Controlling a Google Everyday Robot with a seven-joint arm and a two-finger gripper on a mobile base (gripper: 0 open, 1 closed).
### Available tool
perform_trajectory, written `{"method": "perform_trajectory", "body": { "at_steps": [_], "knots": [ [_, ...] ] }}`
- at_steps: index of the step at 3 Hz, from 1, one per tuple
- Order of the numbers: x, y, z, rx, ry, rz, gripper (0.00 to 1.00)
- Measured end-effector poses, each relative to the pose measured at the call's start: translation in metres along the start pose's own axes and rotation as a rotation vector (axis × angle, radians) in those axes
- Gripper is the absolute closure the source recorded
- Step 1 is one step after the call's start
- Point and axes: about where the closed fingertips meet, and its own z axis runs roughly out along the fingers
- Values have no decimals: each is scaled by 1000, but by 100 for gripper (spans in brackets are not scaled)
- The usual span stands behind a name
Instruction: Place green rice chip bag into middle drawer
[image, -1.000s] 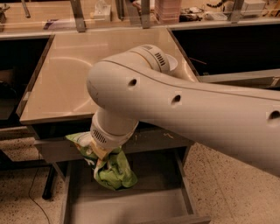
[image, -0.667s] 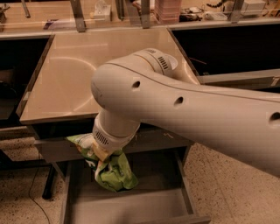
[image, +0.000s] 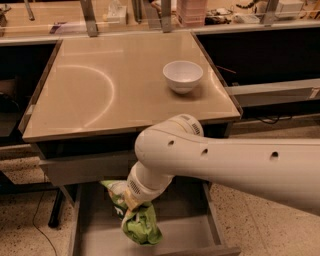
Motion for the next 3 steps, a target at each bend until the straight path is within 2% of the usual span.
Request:
{"method": "perform_trajectory", "body": {
  "at_steps": [1,3],
  "knots": [
    [23,-19,48,-21,17,70,100],
    [22,-17,62,-38,0,59,100]
  ]
}}
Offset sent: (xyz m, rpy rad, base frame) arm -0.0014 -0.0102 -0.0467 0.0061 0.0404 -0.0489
